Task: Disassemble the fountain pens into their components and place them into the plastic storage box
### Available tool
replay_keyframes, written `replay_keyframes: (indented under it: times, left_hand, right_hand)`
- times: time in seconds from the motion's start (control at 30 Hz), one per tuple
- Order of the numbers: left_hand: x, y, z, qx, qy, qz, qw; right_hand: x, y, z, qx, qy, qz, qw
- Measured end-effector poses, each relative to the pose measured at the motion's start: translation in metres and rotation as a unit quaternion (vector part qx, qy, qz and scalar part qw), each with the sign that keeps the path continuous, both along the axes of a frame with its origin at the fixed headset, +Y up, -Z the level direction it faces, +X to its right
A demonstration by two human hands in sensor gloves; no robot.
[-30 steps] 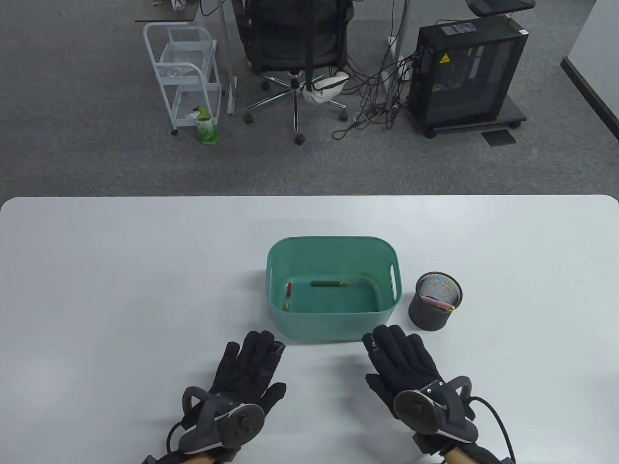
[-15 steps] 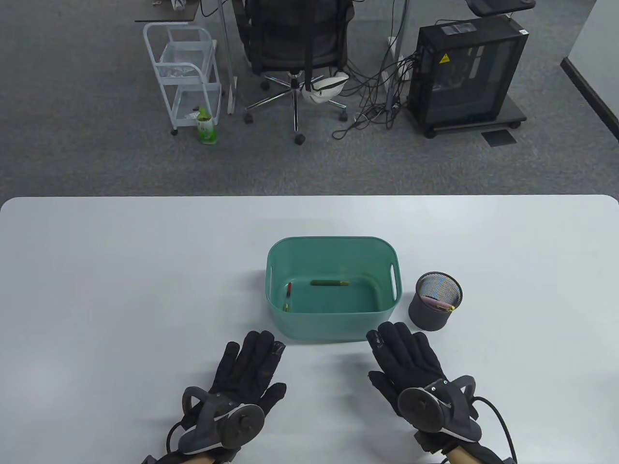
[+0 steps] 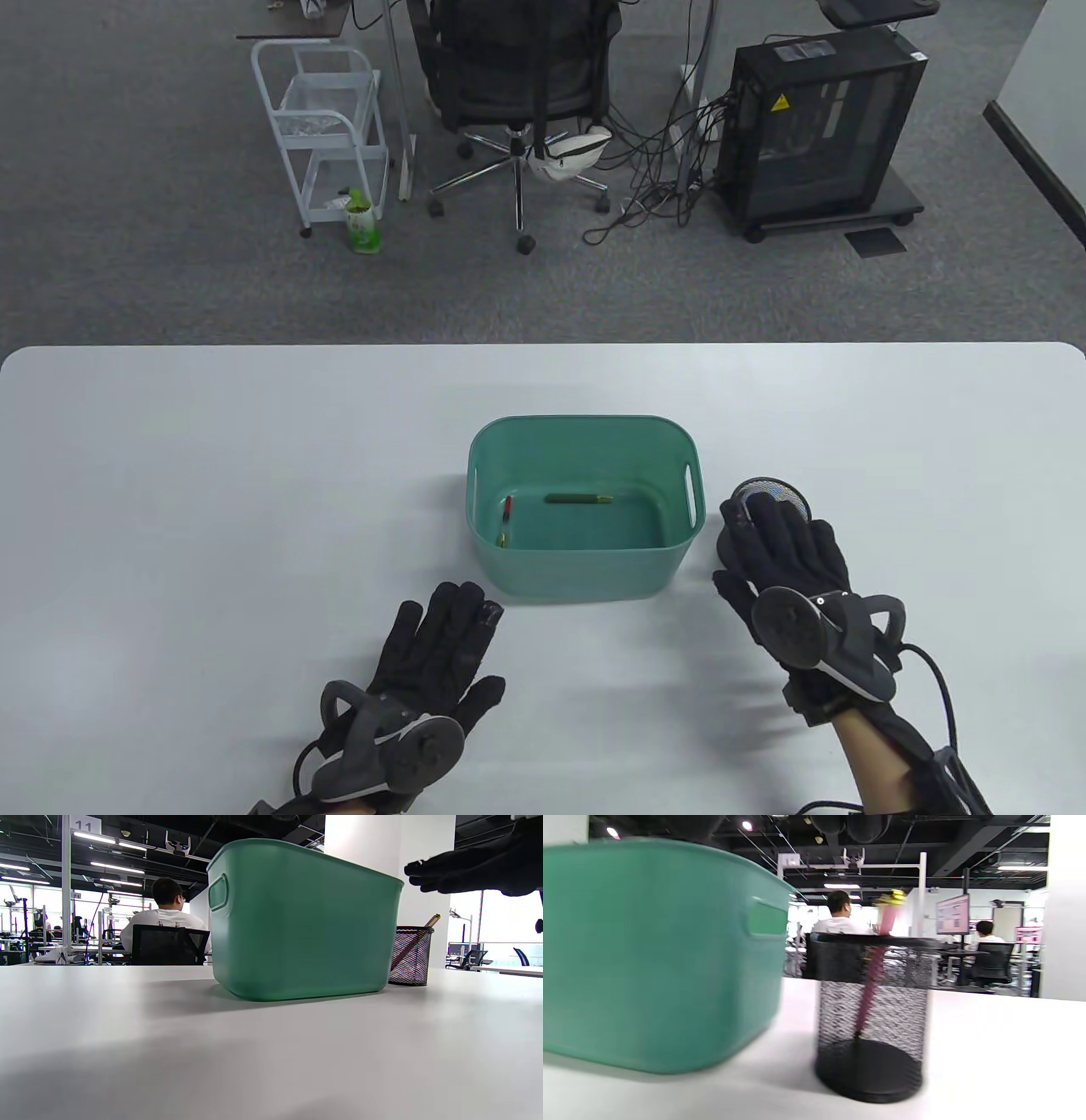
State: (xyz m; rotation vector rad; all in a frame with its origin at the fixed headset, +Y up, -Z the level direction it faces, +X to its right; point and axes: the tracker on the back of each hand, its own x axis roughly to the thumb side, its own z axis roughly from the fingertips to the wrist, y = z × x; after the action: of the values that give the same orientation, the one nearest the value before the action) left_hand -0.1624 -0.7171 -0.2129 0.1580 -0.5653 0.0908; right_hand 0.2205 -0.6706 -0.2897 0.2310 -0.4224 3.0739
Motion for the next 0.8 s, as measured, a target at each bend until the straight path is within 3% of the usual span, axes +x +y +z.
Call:
replay_keyframes:
  times: [0.3,0.8]
  left_hand:
    - [-0.001,0.0,0.001,0.002,0.0,0.003,1.0]
    - [-0.002,0.0,0.001,0.001,0.0,0.005,1.0]
  right_hand:
    - [0.025,-0.011,-0.024,-0.051,-0.059,0.054,0.995]
    - [0.023,-0.013,-0.037,-0.034,-0.07,0.088,0.993]
